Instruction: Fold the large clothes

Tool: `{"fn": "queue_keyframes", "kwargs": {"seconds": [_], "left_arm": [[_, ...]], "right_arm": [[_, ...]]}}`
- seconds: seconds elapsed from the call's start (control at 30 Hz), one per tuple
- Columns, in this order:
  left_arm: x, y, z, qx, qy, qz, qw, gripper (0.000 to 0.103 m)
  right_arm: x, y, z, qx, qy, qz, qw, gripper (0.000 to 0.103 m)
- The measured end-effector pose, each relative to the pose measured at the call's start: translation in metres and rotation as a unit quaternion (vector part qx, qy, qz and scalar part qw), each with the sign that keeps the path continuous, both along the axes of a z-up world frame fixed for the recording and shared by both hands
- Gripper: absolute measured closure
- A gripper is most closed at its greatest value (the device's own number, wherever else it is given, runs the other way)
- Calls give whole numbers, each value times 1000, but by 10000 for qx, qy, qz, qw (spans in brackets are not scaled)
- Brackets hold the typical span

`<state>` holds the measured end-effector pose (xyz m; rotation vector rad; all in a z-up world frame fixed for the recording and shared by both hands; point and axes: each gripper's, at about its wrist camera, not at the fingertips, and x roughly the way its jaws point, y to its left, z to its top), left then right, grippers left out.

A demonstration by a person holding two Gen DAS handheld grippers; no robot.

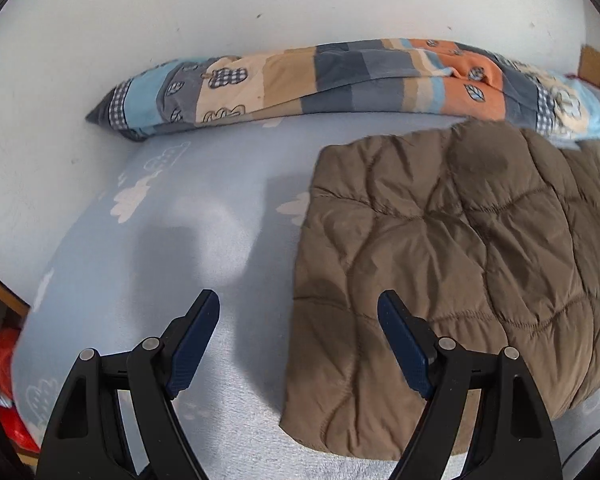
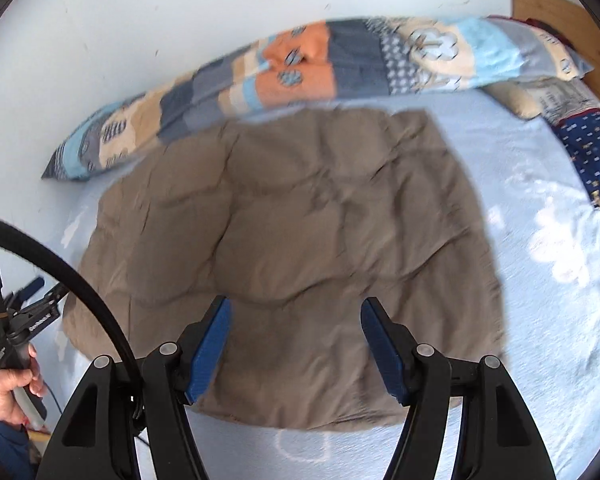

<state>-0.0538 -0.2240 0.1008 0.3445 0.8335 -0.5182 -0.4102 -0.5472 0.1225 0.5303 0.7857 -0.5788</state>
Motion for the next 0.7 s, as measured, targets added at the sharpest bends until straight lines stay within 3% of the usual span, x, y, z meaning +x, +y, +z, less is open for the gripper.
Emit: {"fn": "queue_keyframes", "kwargs": {"seconds": [0.13,0.27,0.33,0.5,0.7], "left_arm": [[57,37,-19,-673,1099,468,9906,22],[79,40,-43,-1171,2057,18,9716,22],[81,34,-52,-1218,2274,-132,9661,22],[94,21,-77,-1580,2992,-431,9400,23],[112,12,-103,-1765,3510,-710,9169,24]], "right_arm": [[-33,-35,9,-151,-166,-638,9977,31],[-53,-68,0,6,-103,-854,9963,27],[-59,-81,-9,250,-87,-778,9966,26],[-73,-110,-33,822,-169,-706,9940,23],[-71,-127,-75,1527,-221,-437,9871,17]]}}
